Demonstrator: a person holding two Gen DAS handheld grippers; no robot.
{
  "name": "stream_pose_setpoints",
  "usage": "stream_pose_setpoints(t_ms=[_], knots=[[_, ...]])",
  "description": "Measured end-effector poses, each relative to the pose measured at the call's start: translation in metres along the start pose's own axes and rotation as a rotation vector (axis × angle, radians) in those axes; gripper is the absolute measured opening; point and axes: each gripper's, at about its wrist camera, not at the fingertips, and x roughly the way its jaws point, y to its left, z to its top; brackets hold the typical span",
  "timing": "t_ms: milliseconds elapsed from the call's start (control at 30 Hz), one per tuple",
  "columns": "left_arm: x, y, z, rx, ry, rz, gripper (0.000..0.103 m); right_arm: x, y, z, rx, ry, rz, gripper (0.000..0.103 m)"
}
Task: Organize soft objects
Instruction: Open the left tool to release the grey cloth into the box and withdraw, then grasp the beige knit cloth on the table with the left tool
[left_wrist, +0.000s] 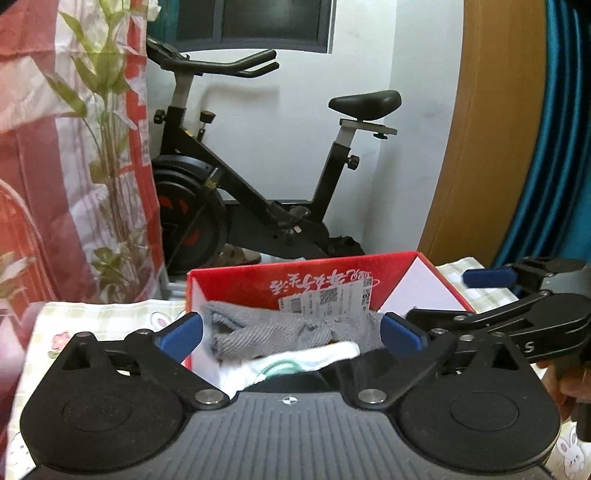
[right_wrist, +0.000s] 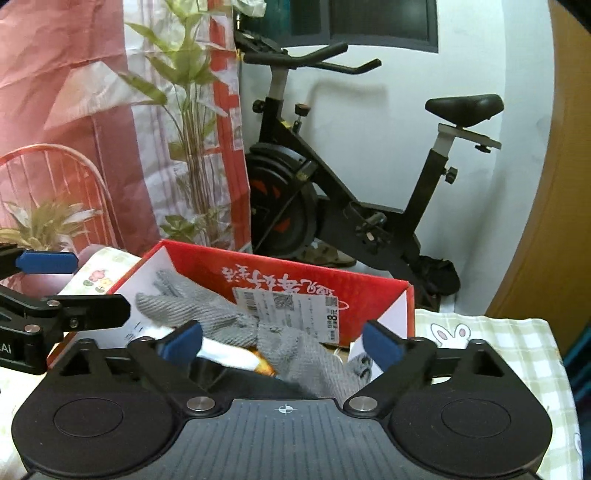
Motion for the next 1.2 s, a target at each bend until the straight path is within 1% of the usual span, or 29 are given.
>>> stream_pose_setpoints(t_ms=[67,233,333,400,567,667,733,933,1033,1200], knots=[[-0.012,-0.003,-0.003,0.009,0.006,0.021,0.103,-0.012,0.002,-0.004,-0.010,-0.007,0.000,0.102],[-0.042,-0.007,-0.016,0.031,-0.006,0.083,0.103,-0.041,0.006,-0.020,0.005,-0.026,0.002,0.103],[-0.058,-0.010,-0.029,0.046,-0.019,0.126,0.103,-0.057,0.008,-0.034,0.024,-0.031,0.003,0.103],[-0.067,-0.010,-0.040,0.045,-0.025,0.138,0.103,-0.066,0.010,-0.045,0.026,-0.033,0.003,0.103],[-0.079,-0.006,-0.065,0.001,-0.019,0.128,0.103,-0.088,0.016,-0.076,0.015,-0.053,0.001,0.103],[-0.081,-0.005,-0.082,-0.007,-0.018,0.124,0.103,-0.098,0.014,-0.099,0.053,-0.059,0.013,0.103],[-0.079,-0.004,-0.093,-0.014,0.000,0.120,0.103,-0.101,0.013,-0.114,0.083,-0.056,0.005,0.103],[-0.069,0.000,-0.129,-0.045,0.015,0.089,0.103,-0.105,0.013,-0.166,0.134,-0.010,-0.032,0.103],[-0.060,0.002,-0.142,-0.069,0.056,0.082,0.103,-0.102,0.016,-0.188,0.133,0.035,-0.039,0.103],[-0.041,0.009,-0.160,-0.119,0.128,0.032,0.103,-0.097,0.020,-0.213,0.136,0.091,-0.043,0.103]])
